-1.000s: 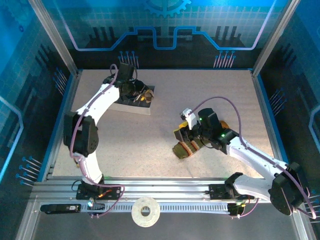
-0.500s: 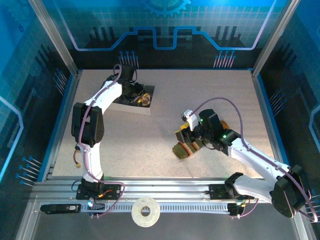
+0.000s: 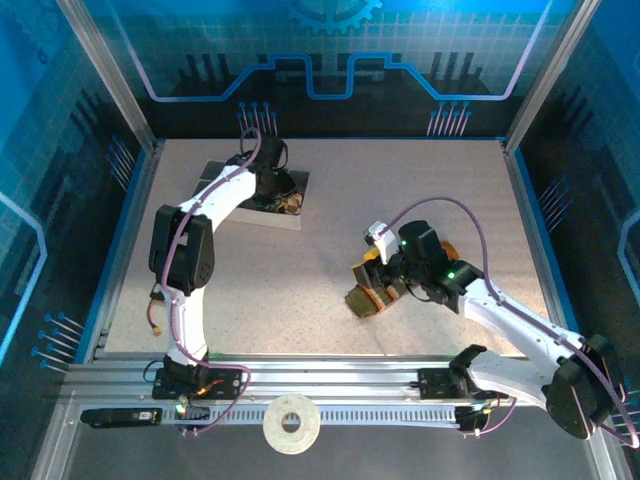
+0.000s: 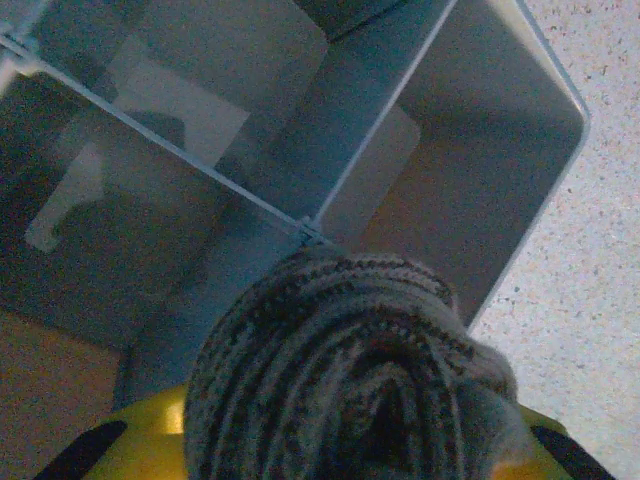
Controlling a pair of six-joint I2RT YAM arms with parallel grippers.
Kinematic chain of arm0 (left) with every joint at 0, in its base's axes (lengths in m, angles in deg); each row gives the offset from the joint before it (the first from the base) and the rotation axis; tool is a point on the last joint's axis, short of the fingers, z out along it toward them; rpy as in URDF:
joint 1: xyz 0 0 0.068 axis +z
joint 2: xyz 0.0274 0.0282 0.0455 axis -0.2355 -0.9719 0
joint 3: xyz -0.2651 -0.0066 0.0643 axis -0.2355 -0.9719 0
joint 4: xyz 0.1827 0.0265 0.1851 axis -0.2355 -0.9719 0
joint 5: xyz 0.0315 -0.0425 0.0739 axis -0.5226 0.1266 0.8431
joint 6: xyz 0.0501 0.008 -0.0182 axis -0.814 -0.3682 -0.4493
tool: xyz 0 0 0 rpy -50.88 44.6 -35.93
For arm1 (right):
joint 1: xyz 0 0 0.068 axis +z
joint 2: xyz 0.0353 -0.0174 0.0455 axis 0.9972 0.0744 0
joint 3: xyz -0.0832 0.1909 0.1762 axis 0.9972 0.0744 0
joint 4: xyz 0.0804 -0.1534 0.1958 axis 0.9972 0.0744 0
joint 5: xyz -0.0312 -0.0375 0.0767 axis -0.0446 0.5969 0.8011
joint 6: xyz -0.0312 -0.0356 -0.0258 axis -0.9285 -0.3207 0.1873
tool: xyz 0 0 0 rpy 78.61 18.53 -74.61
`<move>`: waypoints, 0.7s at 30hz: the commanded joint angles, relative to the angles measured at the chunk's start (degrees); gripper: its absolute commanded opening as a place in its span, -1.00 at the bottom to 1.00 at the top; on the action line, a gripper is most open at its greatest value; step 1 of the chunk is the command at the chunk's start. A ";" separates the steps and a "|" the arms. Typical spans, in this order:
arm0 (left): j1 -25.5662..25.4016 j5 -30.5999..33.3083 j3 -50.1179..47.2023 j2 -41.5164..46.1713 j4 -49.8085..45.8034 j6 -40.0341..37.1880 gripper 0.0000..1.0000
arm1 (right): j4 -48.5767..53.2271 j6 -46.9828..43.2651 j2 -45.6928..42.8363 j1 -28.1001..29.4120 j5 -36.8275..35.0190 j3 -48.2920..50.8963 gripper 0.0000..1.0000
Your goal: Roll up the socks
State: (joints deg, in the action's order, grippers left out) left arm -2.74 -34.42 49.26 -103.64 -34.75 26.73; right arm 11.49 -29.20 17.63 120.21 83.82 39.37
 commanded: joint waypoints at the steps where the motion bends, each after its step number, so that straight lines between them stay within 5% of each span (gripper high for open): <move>1: -1.36 7.54 -1.72 -0.19 1.75 -1.87 -0.92 | -2.64 -1.61 -5.06 1.63 -2.01 -0.52 0.06; 8: -2.84 13.10 -4.88 0.56 5.37 -2.24 -0.92 | -9.40 -1.33 -13.14 2.83 -7.46 0.57 0.35; 21: -6.72 20.21 -6.41 -0.21 6.83 -5.71 -0.79 | -6.72 -1.78 -14.18 3.05 -8.62 -1.89 0.38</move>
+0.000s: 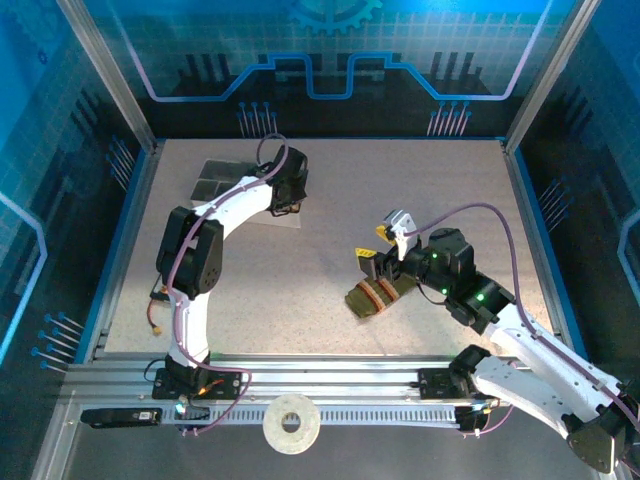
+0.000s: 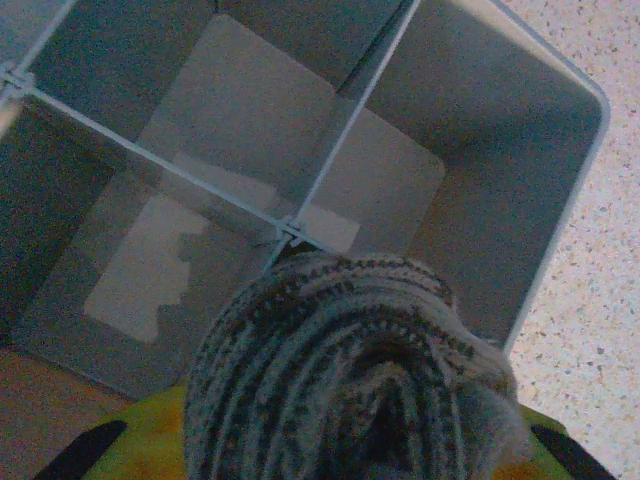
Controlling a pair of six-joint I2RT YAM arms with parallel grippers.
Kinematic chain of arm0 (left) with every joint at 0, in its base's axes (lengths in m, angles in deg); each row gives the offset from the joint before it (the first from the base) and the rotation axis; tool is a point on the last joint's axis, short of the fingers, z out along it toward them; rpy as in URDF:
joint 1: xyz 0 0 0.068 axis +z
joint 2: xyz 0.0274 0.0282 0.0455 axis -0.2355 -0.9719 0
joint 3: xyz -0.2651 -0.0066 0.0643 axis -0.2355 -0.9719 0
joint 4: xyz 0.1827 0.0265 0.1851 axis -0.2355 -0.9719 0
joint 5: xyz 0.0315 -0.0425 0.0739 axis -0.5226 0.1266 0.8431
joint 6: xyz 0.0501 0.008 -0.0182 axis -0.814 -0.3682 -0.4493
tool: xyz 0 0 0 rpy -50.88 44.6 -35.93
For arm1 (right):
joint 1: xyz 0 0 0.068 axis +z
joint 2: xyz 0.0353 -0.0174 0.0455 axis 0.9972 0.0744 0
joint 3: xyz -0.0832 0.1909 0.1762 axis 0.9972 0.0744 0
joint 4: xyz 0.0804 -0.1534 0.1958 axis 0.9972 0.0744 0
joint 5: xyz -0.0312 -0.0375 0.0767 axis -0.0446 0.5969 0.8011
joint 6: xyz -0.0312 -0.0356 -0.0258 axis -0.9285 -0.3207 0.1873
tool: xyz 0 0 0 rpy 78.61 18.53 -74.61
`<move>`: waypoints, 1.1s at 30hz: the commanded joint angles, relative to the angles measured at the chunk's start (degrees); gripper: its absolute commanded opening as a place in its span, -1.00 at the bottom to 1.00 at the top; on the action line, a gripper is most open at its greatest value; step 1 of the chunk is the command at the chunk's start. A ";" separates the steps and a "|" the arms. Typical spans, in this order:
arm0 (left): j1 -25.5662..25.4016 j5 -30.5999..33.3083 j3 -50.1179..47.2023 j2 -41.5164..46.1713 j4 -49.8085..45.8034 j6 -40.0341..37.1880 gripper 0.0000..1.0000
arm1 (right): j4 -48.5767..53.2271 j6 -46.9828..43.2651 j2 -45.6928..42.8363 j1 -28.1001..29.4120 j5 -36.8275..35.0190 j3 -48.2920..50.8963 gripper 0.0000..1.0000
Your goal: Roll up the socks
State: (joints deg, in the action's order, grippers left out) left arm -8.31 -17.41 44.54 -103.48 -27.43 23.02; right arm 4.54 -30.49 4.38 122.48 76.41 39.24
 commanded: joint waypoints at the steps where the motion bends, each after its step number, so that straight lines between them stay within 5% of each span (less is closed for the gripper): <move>1: -1.36 3.67 -1.83 -0.32 -0.47 -2.28 -0.74 | 0.38 -0.49 -0.99 0.78 -1.35 -1.74 0.38; 9: -1.82 5.05 -2.45 1.90 -1.37 -3.22 0.20 | 0.50 -0.69 -0.49 0.78 -1.83 -1.80 0.39; 17: -1.86 2.33 0.62 4.82 -5.90 -1.17 0.66 | 0.76 -0.92 0.31 0.78 -2.01 -2.11 0.40; 23: -1.69 0.60 2.54 6.42 -8.71 0.72 0.72 | 0.78 -0.96 0.76 0.78 -2.01 -2.20 0.40; 29: 0.18 -0.98 3.27 10.39 -11.51 4.75 0.56 | 2.14 -0.80 0.61 0.78 -3.57 -2.28 0.39; 33: 0.86 -10.89 0.46 16.07 -8.16 2.68 0.47 | 6.14 0.00 0.56 0.58 -12.63 -2.87 0.35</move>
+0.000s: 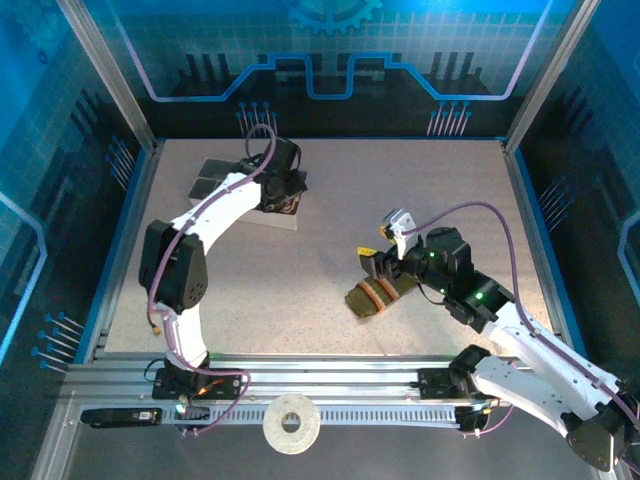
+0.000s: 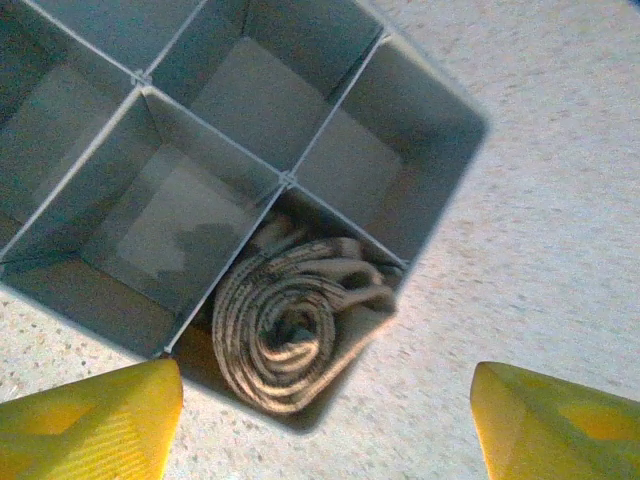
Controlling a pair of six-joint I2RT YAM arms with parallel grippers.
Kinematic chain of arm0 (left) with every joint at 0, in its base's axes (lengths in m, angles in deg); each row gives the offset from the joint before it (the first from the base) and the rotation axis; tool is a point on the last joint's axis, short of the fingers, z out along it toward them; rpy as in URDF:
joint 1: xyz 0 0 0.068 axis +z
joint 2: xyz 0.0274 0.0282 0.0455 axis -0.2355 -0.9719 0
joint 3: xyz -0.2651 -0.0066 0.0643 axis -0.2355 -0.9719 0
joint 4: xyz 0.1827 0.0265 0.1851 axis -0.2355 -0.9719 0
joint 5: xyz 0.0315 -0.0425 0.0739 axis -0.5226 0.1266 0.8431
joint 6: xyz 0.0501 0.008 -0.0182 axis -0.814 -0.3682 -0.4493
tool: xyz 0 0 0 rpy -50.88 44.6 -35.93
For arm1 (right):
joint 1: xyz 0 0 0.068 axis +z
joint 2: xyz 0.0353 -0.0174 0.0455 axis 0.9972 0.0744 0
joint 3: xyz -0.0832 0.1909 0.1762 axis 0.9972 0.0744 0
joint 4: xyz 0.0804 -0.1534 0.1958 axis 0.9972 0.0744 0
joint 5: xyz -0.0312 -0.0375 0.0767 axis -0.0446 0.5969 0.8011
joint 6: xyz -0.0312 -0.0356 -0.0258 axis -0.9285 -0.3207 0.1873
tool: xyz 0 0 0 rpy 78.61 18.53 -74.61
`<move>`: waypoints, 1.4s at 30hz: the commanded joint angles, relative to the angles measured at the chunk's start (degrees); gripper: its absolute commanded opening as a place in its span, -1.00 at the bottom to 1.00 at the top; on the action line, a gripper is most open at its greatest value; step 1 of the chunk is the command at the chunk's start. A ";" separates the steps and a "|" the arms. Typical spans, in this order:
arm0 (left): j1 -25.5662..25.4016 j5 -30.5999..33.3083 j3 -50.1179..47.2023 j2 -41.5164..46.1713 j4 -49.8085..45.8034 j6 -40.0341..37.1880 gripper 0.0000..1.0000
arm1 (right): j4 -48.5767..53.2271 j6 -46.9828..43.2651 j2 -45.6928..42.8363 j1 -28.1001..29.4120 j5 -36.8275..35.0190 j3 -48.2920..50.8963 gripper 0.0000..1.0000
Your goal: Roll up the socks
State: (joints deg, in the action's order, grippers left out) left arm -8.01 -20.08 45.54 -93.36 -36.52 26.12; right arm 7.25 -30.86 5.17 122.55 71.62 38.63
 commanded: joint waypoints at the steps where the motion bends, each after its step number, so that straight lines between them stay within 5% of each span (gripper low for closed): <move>1: 0.49 -12.65 -2.09 7.33 3.33 -1.15 0.42 | 5.05 1.31 0.03 0.47 -11.90 -2.65 0.31; 4: -1.55 -28.41 -7.10 8.82 9.60 -0.18 0.19 | 12.58 8.06 2.19 -1.91 -23.94 -3.92 0.21; 7: -8.70 -35.51 -8.23 6.34 9.96 -0.76 -0.03 | 21.34 16.36 6.67 -9.32 -22.32 -6.31 0.17; 13: -21.92 -35.68 -5.85 -2.88 11.70 0.71 -0.23 | 25.40 26.35 16.77 -21.44 -12.26 -6.87 0.25; 19: -27.35 -33.67 -3.81 -10.89 11.06 1.16 -0.24 | 17.24 31.23 26.90 -24.06 -5.23 -4.47 0.27; 29: -24.39 -30.21 -26.38 -3.24 19.65 11.61 -0.25 | 8.40 37.94 46.66 -19.31 6.39 -9.59 0.26; 35: -20.27 -29.18 -38.82 5.00 23.52 18.28 -0.24 | 7.74 39.39 60.62 -10.08 8.78 -24.41 0.27; 42: -14.54 -27.56 -48.26 11.86 25.72 25.73 -0.24 | -0.09 40.39 71.74 -6.50 19.15 -37.25 0.28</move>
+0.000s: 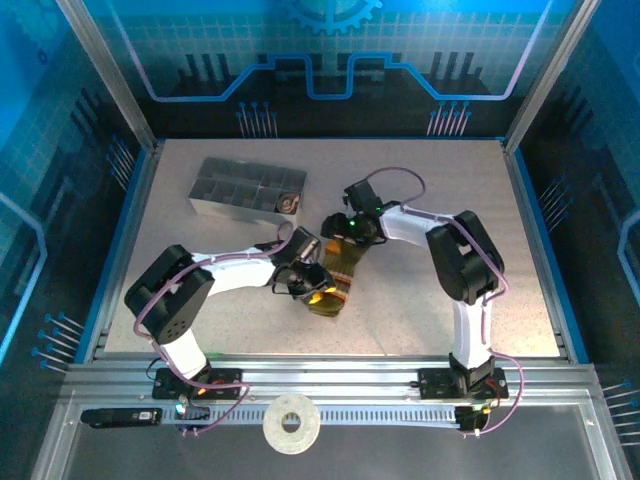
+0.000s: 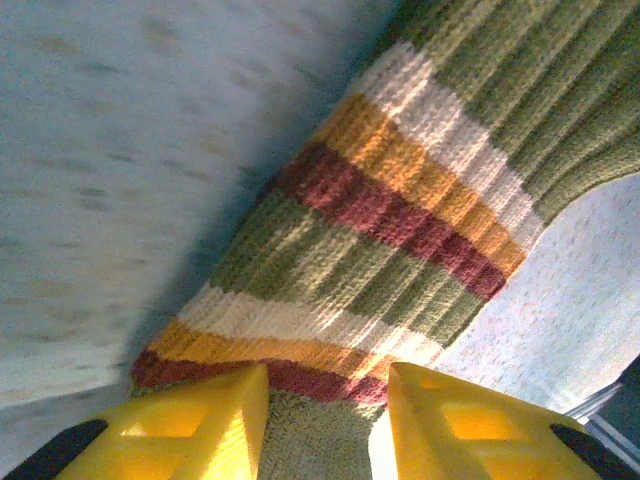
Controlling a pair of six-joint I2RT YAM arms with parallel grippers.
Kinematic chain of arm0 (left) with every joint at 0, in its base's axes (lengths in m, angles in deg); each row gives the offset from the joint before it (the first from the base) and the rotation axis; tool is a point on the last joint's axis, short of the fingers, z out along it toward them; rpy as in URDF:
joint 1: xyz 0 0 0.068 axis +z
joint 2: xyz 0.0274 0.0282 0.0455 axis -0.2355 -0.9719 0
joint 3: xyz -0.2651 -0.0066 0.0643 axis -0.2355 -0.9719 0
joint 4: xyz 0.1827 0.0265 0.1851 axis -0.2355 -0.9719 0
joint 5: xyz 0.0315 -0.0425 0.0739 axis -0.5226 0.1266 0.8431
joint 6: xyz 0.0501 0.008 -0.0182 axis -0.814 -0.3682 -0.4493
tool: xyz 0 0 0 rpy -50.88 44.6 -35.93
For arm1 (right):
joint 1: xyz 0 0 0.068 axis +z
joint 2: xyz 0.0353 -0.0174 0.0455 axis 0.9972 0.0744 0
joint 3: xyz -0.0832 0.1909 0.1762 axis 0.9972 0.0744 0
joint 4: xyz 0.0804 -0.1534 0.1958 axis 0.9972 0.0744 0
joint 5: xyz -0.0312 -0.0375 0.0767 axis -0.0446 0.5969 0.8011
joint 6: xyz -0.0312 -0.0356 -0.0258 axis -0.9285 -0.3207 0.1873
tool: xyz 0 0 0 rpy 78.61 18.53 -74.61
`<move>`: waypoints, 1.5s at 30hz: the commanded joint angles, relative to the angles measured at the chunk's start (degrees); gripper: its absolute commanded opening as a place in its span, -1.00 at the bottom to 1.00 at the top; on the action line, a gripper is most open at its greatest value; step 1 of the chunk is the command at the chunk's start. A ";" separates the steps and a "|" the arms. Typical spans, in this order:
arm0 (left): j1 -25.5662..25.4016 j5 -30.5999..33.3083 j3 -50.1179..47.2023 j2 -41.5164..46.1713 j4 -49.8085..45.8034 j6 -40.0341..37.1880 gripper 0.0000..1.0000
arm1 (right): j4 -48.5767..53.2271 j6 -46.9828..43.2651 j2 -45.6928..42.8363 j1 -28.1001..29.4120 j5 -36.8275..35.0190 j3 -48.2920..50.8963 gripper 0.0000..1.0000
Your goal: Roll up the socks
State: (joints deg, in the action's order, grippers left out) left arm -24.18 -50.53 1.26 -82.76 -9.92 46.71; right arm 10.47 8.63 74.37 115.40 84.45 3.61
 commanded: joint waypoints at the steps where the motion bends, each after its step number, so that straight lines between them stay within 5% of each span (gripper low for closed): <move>1: 2.37 2.00 -5.27 1.83 0.75 6.65 -0.24 | -3.33 0.17 3.14 0.65 7.94 -3.89 0.28; 5: 2.80 0.44 -6.68 2.94 4.28 10.79 -0.22 | -1.45 -4.53 -0.21 -0.26 8.87 -4.95 0.27; 9: 2.99 1.25 -5.10 4.35 3.75 12.79 -0.11 | -3.87 -13.94 -12.64 -1.80 5.99 3.82 0.27; 15: 5.10 4.34 -0.79 11.08 -2.87 13.03 0.06 | -5.52 -46.03 -34.85 1.86 2.20 24.32 0.30; 20: 11.46 6.93 -0.37 19.15 -11.75 10.75 0.10 | -7.96 -70.11 -47.42 13.20 -0.35 38.91 0.46; 26: 21.34 4.82 -4.29 27.56 -17.47 6.66 0.11 | -9.79 -80.21 -38.44 26.22 -16.44 38.27 0.55; 35: 25.32 3.09 -8.82 34.38 -18.51 6.64 0.11 | -14.48 -81.89 -24.75 30.44 -25.37 34.26 0.48; 39: 25.32 3.13 -9.77 35.93 -18.58 6.93 0.10 | -14.32 -80.06 -21.29 30.60 -28.16 32.09 0.24; 45: 25.26 2.28 -10.06 36.02 -18.20 6.64 0.10 | -12.48 -77.16 -18.43 30.63 -30.71 28.92 -0.53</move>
State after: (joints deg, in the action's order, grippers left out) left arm 0.71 -46.51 -7.77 -47.40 -27.12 54.27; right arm -1.80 -69.92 54.10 146.29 59.07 34.45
